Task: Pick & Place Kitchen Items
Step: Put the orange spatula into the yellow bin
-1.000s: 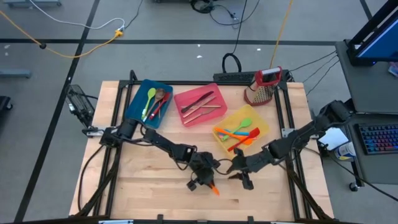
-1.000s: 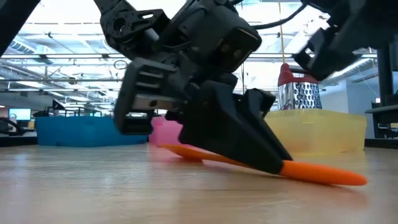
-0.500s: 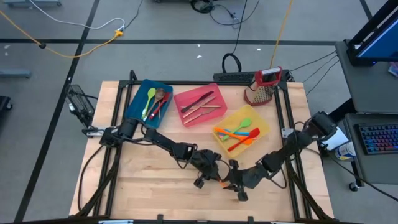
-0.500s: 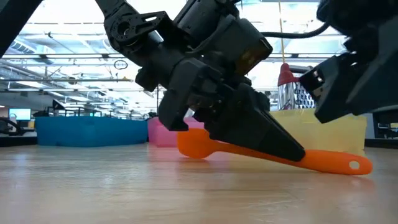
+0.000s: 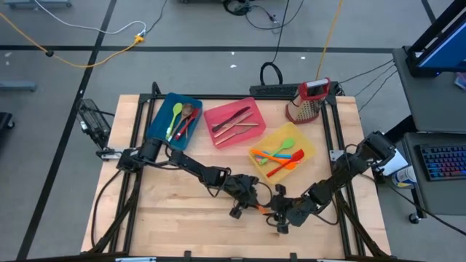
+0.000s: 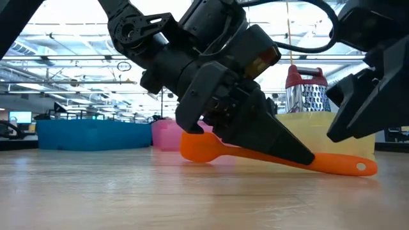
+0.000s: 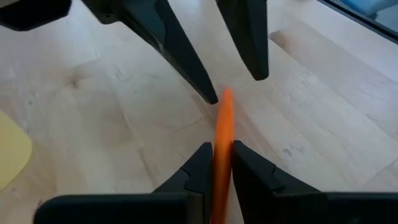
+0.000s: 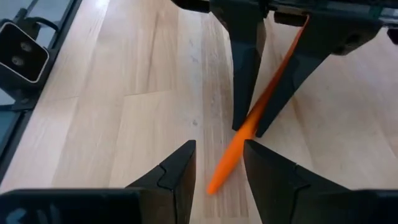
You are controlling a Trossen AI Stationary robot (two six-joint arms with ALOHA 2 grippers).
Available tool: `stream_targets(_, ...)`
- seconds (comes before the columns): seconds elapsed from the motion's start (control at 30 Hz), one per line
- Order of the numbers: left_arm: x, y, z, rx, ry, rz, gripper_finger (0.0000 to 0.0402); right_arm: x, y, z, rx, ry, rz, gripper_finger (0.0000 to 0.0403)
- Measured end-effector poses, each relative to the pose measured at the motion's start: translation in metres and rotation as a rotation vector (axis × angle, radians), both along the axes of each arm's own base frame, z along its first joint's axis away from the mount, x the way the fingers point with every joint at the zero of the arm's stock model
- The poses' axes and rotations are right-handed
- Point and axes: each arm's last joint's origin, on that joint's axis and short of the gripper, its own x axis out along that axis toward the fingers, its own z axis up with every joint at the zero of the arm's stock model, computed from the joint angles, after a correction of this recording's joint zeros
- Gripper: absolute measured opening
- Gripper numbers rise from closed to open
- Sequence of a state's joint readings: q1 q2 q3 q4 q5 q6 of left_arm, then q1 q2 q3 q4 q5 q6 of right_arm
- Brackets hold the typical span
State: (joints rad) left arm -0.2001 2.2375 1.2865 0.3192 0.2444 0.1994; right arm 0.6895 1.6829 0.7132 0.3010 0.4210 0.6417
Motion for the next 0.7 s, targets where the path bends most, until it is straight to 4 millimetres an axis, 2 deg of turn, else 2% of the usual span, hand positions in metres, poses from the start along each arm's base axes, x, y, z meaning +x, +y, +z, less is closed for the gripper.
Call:
stream_targets(0.33,0.002,0.0,0.002,-0.018,-0.018,0.067,0.0056,-0.004,-0.006,-0.008,0.049,0.12,-0.047,0.0128)
stream_targets(0.7,0.003,-0.007,0.005,0.007,-0.064,0.129,0.0056,-0.003,-0.011,-0.01,0.021,0.135,-0.083,0.0128)
